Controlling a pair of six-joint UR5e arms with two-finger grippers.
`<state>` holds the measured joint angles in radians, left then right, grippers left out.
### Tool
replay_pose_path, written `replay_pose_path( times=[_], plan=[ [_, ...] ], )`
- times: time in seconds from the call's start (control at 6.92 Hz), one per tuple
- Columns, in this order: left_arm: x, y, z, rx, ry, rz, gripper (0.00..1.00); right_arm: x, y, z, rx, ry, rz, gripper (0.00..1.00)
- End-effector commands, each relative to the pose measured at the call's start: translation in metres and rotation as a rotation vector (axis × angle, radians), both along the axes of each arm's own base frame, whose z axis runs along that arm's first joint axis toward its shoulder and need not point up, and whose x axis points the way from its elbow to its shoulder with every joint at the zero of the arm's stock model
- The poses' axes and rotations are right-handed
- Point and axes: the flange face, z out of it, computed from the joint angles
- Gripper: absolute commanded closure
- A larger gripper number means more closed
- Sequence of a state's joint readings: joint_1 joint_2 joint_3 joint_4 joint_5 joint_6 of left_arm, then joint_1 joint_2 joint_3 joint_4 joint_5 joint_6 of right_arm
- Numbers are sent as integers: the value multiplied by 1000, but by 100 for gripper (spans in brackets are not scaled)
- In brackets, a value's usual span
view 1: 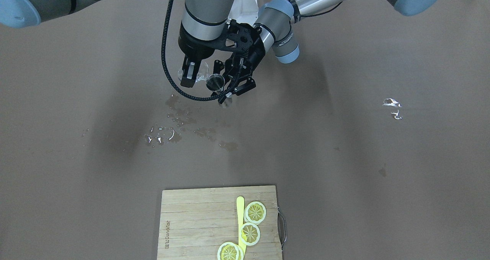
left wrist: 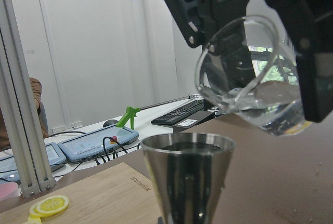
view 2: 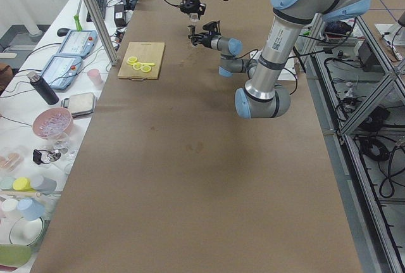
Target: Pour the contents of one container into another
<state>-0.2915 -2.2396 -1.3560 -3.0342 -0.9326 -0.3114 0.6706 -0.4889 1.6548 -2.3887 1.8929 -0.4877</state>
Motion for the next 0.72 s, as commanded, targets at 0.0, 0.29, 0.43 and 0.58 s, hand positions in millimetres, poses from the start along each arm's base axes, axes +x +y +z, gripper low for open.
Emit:
replay_pose_path(
  times=[0.0, 0.29, 0.43, 0.58],
  plan=[
    [0, 0, 0, 0, 0, 0, 100, 1, 0, -2, -35, 44, 1, 100],
    [0, 0, 0, 1, 0, 0, 100, 1, -3, -1, -51, 65, 4, 100],
    [0, 0, 0, 1, 0, 0, 100, -5, -7, -6, -61, 74, 4, 100],
    [0, 0, 0, 1, 0, 0, 100, -8, -10, -12, -62, 76, 4, 100]
  ],
)
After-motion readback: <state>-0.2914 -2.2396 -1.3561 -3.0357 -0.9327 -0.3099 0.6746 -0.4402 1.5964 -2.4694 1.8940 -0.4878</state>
